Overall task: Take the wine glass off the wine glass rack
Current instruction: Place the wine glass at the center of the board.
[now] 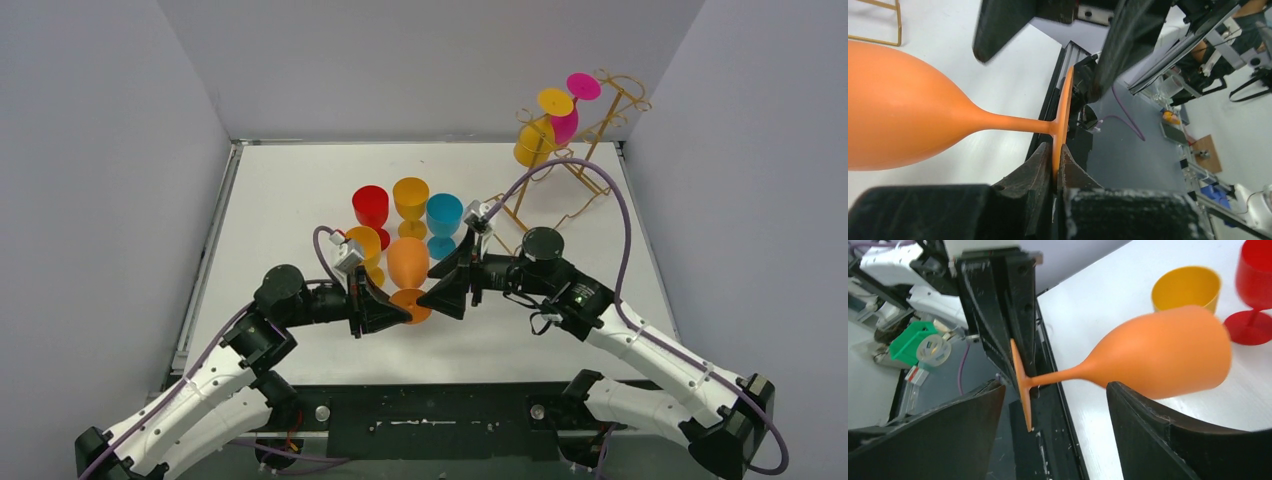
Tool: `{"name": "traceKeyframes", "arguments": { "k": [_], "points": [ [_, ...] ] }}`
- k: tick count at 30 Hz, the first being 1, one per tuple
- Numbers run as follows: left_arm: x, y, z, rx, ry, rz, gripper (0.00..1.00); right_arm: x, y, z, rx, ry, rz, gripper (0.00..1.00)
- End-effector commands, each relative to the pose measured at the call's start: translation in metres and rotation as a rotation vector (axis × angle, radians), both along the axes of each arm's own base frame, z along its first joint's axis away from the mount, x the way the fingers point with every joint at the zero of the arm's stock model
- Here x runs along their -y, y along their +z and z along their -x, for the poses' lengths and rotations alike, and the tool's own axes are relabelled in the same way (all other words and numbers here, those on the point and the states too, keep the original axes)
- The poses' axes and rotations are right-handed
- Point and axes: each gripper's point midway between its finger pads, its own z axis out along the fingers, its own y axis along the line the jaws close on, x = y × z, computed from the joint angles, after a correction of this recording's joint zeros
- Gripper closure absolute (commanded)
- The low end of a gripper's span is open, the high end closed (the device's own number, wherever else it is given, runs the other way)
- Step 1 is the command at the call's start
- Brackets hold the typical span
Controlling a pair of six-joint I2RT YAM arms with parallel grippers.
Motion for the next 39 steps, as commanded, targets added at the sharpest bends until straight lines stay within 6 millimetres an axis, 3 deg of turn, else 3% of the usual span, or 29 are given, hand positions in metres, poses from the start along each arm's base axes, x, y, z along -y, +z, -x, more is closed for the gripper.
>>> {"name": "traceKeyframes", "arguments": {
  "k": [1,4,6,11,13,19,22,30,39],
  "points": [
    [-0.006,0.003,0.003,0.193,-0.003,-0.025,1.0,0.019,0.063,-0.024,0.141,-0.145,-0.046,0.2],
    [-0.011,-0.003,0.0,0.273,0.02,-0.049,1.0,0.031,0.082,-0.036,0.143,-0.203,-0.052,0.15],
    [-0.011,-0.006,0.014,0.367,-0.064,-0.019,1.0,0.036,0.084,-0.042,0.118,-0.204,-0.051,0.14],
    [-0.013,-0.009,0.032,0.539,-0.164,0.045,1.0,0.04,0.071,-0.062,-0.024,-0.187,-0.037,0.13],
    [-0.015,-0.014,0.043,0.642,-0.238,0.051,1.0,0.036,0.066,-0.063,-0.071,-0.154,-0.034,0.13],
    [-0.024,-0.004,0.059,0.869,-0.249,0.163,1.0,0.026,0.058,-0.057,-0.116,-0.036,-0.01,0.15],
    [-0.025,-0.004,0.057,0.884,-0.222,0.171,1.0,0.02,0.059,-0.056,-0.147,0.015,0.0,0.19],
    [-0.02,-0.029,0.048,0.888,-0.259,0.081,1.0,0.011,0.067,-0.044,-0.193,0.169,-0.016,0.28],
    [-0.018,-0.04,0.052,0.892,-0.339,0.045,1.0,-0.003,0.059,-0.038,-0.224,0.253,0.015,0.4]
  ]
}}
